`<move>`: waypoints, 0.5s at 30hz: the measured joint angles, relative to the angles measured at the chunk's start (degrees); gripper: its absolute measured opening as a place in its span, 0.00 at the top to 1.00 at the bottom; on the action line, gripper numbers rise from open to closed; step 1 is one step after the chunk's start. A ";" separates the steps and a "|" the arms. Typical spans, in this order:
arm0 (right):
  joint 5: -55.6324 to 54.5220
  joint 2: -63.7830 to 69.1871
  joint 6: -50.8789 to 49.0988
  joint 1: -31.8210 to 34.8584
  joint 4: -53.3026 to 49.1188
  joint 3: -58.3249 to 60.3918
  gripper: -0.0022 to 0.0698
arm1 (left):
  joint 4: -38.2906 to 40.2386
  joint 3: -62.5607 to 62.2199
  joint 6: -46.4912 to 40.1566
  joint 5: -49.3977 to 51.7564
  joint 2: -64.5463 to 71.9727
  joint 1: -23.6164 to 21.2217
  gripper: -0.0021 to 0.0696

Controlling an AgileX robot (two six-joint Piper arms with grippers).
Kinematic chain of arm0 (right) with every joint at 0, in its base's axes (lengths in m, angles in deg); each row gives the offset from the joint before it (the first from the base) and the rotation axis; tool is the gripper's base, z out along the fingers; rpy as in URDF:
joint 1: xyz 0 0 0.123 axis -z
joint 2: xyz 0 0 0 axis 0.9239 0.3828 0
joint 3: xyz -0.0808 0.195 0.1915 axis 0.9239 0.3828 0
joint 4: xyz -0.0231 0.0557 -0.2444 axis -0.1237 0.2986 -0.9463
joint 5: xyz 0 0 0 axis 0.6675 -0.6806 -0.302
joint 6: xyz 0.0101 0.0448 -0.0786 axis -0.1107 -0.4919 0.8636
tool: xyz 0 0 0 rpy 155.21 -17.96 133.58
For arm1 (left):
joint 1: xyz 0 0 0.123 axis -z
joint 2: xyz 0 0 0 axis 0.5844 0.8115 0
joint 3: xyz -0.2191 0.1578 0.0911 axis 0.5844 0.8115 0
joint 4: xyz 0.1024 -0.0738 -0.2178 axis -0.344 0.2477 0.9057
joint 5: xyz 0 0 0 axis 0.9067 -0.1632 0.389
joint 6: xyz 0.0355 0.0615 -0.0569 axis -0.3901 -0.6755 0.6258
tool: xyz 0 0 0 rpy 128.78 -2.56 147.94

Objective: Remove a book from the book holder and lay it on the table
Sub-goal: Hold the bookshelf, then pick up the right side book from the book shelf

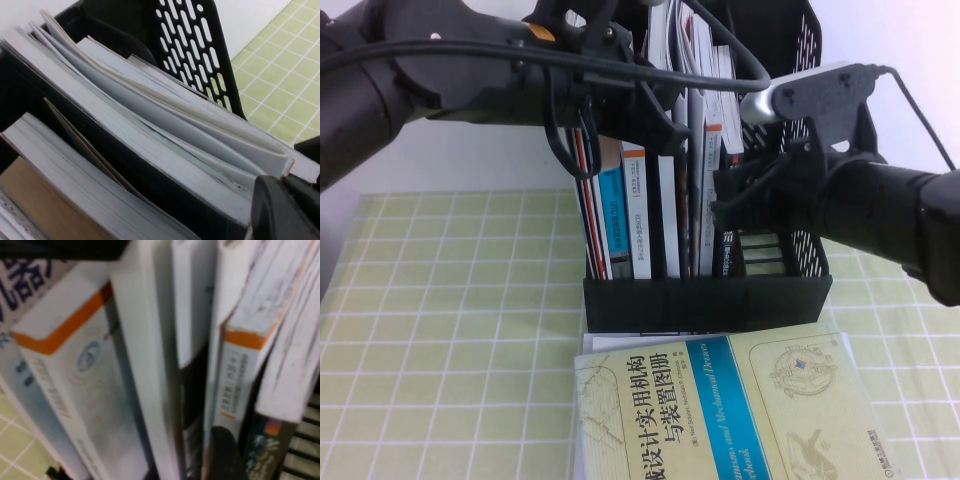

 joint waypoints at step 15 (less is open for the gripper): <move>-7.98 1.02 7.51 0.00 2.35 -0.49 0.45 | -0.31 -0.12 0.94 -0.02 0.10 0.00 0.97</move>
